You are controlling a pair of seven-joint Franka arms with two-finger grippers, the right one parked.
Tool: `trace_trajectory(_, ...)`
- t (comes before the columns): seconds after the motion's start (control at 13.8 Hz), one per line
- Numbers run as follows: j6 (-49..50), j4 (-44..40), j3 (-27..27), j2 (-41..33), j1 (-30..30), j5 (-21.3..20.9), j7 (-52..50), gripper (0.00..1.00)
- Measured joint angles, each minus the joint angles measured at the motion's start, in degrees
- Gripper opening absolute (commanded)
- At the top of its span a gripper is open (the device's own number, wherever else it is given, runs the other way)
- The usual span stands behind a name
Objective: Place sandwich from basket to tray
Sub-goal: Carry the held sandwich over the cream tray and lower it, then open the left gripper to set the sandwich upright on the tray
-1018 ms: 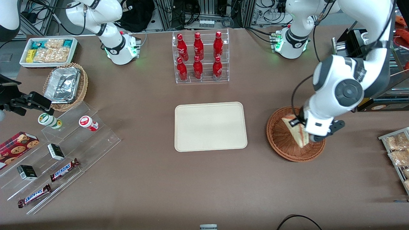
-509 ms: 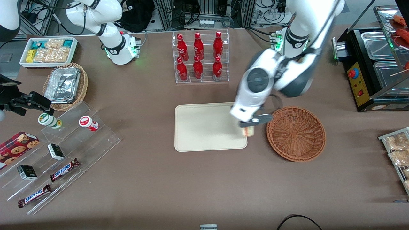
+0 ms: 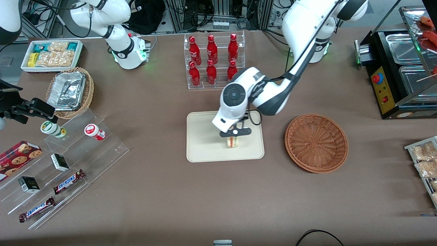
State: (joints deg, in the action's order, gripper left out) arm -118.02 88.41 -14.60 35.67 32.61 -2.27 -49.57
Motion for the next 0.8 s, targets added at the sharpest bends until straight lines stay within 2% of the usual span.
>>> trace_trajectory(0.36, -2.99, -0.27, 0.23, 2.99, 2.76, -0.34, 0.0, 0.11)
trace_trajectory(0.65, -3.07, -0.4, 1.11, 3.42, 2.73, -5.18, -3.64, 0.11)
trace_trajectory(0.73, -3.11, -0.4, 1.13, 3.7, 2.73, -6.49, -4.93, 0.13)
trace_trajectory(0.8, -3.59, -0.4, 1.13, 4.08, 2.74, -7.04, -5.57, 0.23)
